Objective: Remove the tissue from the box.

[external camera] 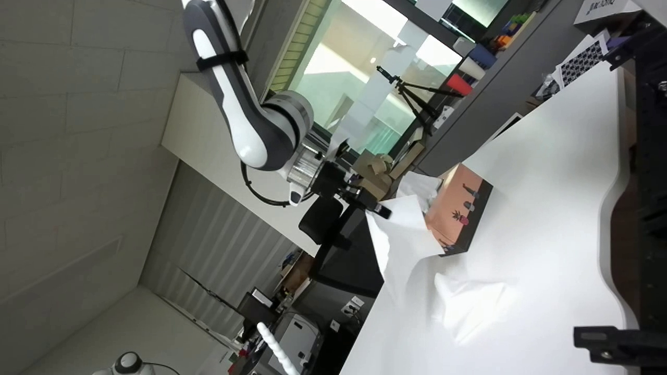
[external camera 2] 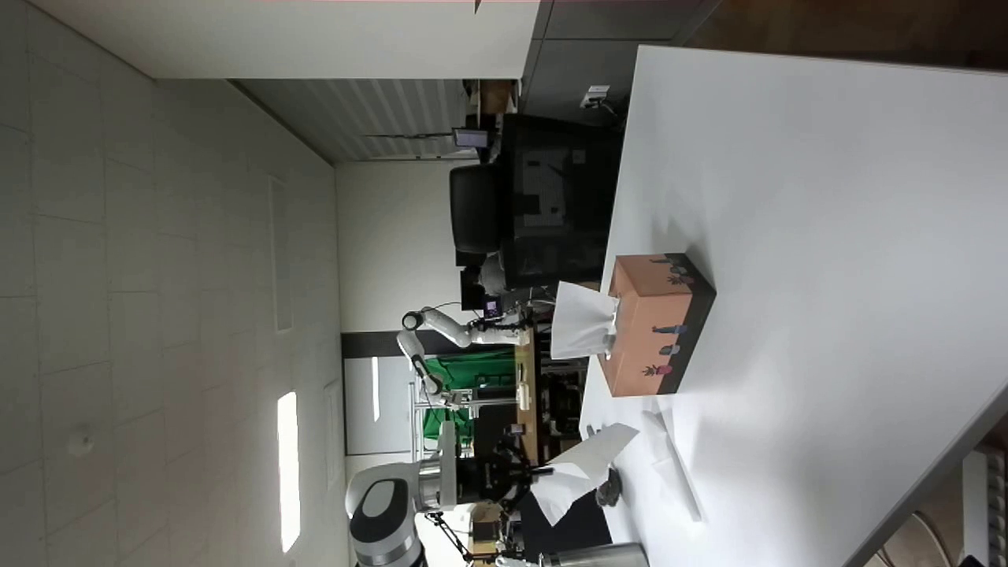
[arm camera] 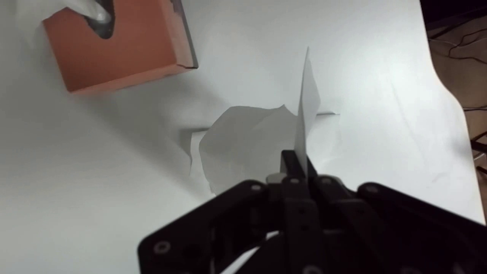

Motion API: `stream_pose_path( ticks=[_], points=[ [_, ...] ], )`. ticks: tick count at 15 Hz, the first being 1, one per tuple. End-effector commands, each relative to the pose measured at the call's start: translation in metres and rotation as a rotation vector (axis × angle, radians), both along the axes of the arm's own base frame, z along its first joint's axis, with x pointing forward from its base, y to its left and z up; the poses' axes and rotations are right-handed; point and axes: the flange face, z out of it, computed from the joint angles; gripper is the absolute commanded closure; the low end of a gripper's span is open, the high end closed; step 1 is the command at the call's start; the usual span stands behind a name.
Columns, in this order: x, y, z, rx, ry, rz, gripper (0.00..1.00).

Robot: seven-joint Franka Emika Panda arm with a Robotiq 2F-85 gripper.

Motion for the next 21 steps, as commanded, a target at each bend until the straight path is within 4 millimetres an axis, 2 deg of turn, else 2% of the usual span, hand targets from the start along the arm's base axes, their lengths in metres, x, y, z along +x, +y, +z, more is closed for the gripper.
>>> stream_pose_path(
  ticks=[1,5,7,11,12,13,15,21],
  points=[
    [-0.014,-0.011,-0.042,-0.056,0.004,0.005,1.0],
    [-0.023,-0.021,-0.088,-0.129,0.051,0.02,1.0],
    [-0.024,-0.023,-0.103,-0.15,0.073,0.021,1.0],
    [-0.026,-0.024,-0.122,-0.163,0.114,0.012,1.0],
    [-0.026,-0.024,-0.123,-0.171,0.121,0.004,0.74],
    [-0.026,-0.025,-0.124,-0.175,0.128,-0.003,0.72],
    [-0.022,-0.027,-0.118,-0.177,0.127,-0.033,0.61],
    [-0.006,-0.031,-0.074,-0.146,0.051,-0.086,0.19]
  ],
)
